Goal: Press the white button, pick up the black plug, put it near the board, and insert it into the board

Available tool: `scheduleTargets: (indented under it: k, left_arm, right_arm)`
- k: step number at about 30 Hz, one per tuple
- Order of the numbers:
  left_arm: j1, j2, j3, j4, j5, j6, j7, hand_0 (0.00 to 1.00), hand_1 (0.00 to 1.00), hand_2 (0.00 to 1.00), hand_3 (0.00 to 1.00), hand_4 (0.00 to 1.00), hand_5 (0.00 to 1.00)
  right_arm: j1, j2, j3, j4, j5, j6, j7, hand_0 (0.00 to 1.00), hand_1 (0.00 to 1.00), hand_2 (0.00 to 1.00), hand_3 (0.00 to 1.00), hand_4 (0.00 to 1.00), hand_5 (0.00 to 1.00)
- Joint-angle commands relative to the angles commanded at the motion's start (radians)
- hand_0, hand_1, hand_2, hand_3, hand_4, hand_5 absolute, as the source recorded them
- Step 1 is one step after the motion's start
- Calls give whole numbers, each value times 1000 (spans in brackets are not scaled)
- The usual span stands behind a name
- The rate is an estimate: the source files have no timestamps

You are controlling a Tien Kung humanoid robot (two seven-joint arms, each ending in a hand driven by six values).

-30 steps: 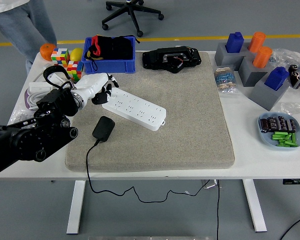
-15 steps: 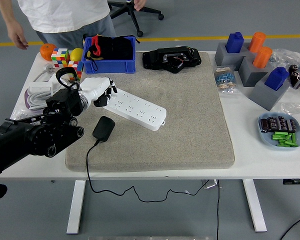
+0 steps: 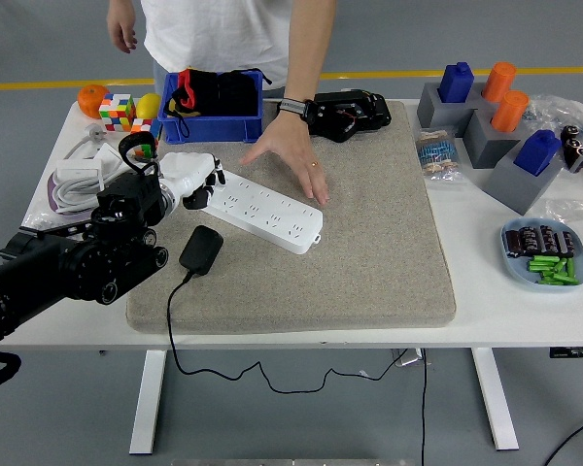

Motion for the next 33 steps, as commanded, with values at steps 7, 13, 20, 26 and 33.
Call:
scheduleTargets:
  k: [7, 13, 20, 26, 33]
  left_arm:
    - [-7, -9, 46, 17, -14, -3, 0, 2, 9, 132, 623, 2, 2]
    - [-9, -16, 73, 14, -16, -2, 0, 2, 8, 132, 623, 2, 2]
    - [-10, -15, 86, 19, -19, -5, 1, 2, 8, 132, 624, 2, 2]
    - [-4, -6, 91, 15, -18, -4, -1, 2, 9, 132, 623, 2, 2]
    - [58, 48, -118, -117, 122, 45, -2, 50, 67, 164, 639, 20, 2]
  right_arm:
    - [1, 0, -2, 0, 0, 0, 0, 691, 619, 631, 570, 671, 255]
    - [2, 0, -2, 0, 1, -1, 1, 691, 619, 631, 570, 670, 255]
    - [3, 1, -3, 1, 1, -1, 1, 691, 619, 631, 570, 669, 255]
    - [1, 3, -4, -1, 1, 0, 0, 691, 619, 631, 570, 669, 255]
    - [-2, 5, 10, 0, -2, -1, 1, 691, 619, 631, 570, 668, 254]
